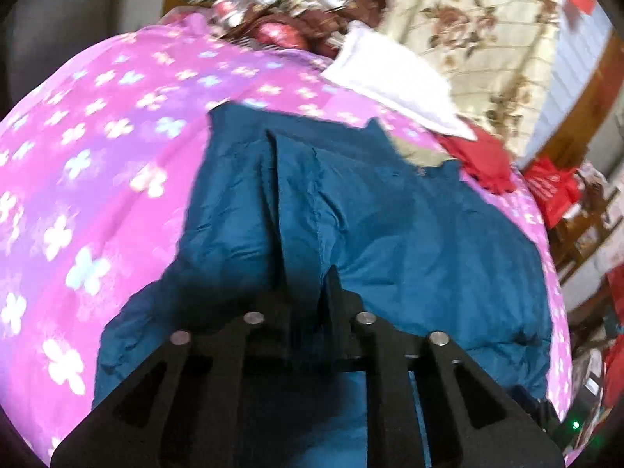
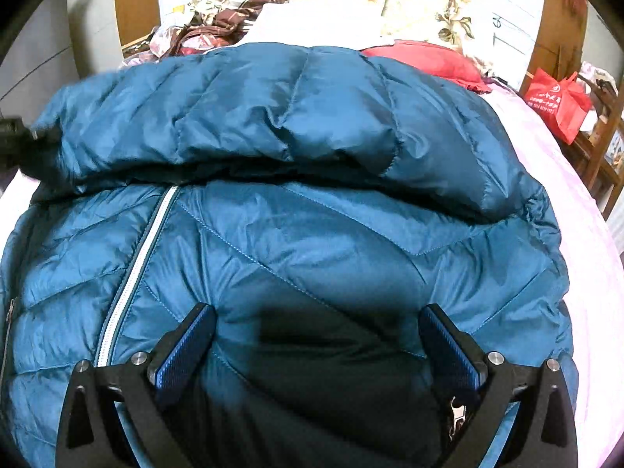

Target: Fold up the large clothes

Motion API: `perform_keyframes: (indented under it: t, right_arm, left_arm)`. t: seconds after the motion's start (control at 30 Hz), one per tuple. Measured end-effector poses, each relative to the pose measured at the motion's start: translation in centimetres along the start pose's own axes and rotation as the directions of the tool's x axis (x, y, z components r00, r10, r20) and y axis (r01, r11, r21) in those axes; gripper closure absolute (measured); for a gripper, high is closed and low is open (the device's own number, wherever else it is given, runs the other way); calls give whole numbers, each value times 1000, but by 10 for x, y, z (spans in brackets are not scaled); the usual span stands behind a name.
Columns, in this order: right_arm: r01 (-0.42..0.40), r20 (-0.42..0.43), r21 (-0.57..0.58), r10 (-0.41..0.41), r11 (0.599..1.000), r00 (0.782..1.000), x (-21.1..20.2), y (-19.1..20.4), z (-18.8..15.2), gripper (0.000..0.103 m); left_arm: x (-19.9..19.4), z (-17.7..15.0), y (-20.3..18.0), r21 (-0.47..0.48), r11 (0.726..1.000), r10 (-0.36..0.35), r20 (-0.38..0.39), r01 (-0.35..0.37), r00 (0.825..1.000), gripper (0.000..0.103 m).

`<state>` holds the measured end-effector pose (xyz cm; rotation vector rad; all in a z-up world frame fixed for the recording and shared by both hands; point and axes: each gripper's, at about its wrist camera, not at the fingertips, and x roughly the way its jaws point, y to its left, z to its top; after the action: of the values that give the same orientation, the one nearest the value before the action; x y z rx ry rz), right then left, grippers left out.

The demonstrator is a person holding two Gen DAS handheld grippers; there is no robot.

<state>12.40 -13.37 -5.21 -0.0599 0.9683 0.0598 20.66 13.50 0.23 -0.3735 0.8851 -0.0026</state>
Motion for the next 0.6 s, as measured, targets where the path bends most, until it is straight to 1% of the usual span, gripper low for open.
perform_keyframes:
  t: [0.03, 0.07, 0.1, 0.13, 0.17, 0.2, 0.23, 0.27, 0.3, 0.33, 0.37, 0.4, 0.43, 0.47, 0.5, 0.53, 0.6]
  right_arm:
    - [-5, -2, 3, 5, 1000, 1000, 0, -2, 0, 0]
    - [-16, -6, 6, 16, 1000, 1000, 0, -4, 0, 0]
    - [-28, -14, 9, 28, 1000, 1000, -1, -6, 1, 0]
    - [-41, -22, 12, 41, 999, 999, -2, -9, 1, 0]
    - [-63, -28, 21, 63, 998, 998, -5, -13, 4, 0]
    - [-76, -10, 40, 77, 996, 997, -11, -19, 7, 2]
    - [-88, 60, 84, 83, 993, 995, -25, -32, 12, 3]
    - [-85, 129, 123, 69, 989, 989, -39, -44, 16, 3]
    - [-79, 189, 155, 49, 985, 981, -51, -56, 20, 3]
    - [-66, 247, 185, 19, 980, 969, -62, -70, 24, 3]
    - [-45, 290, 227, -24, 973, 957, -69, -86, 29, 3]
    - [-32, 313, 263, -54, 964, 948, -72, -98, 34, 3]
    - [-33, 337, 290, -70, 957, 939, -72, -111, 42, 3]
    - [-57, 355, 294, -53, 954, 933, -68, -121, 52, 3]
    - [-86, 365, 273, -21, 958, 931, -60, -128, 63, 3]
    - [-95, 363, 251, -3, 963, 932, -54, -130, 71, 3]
    - [-167, 337, 173, 101, 971, 936, -31, -127, 86, 3]
  left_arm:
    - [-1, 1, -1, -4, 1000, 26, 8, -26, 1000, 75]
    - [-5, 1, -2, -1, 998, 59, 33, -59, 998, 71]
    - [-13, 2, -2, -1, 996, 93, 78, -93, 993, 65]
    - [-21, 4, -3, -5, 992, 127, 128, -127, 984, 63]
    - [-28, 4, -3, -8, 989, 146, 169, -147, 975, 62]
    - [-37, 6, -5, -6, 988, 151, 219, -154, 964, 62]
    - [-42, 8, -7, 2, 990, 138, 253, -143, 958, 62]
    - [-44, 11, -10, 18, 992, 116, 272, -125, 955, 62]
    - [-44, 13, -19, 55, 993, 84, 289, -104, 954, 62]
    - [-43, 13, -24, 83, 992, 70, 294, -98, 953, 62]
    - [-34, 12, -37, 136, 985, 60, 284, -102, 957, 61]
    - [-19, 11, -46, 187, 977, 54, 244, -102, 968, 61]
    - [-2, 9, -48, 214, 971, 61, 194, -103, 979, 61]
    - [15, 4, -48, 221, 966, 100, 147, -131, 984, 61]
    - [31, 0, -46, 226, 960, 143, 103, -163, 984, 62]
    - [41, -3, -42, 229, 957, 168, 69, -179, 983, 61]
    - [47, -6, -38, 227, 955, 185, 45, -190, 982, 61]
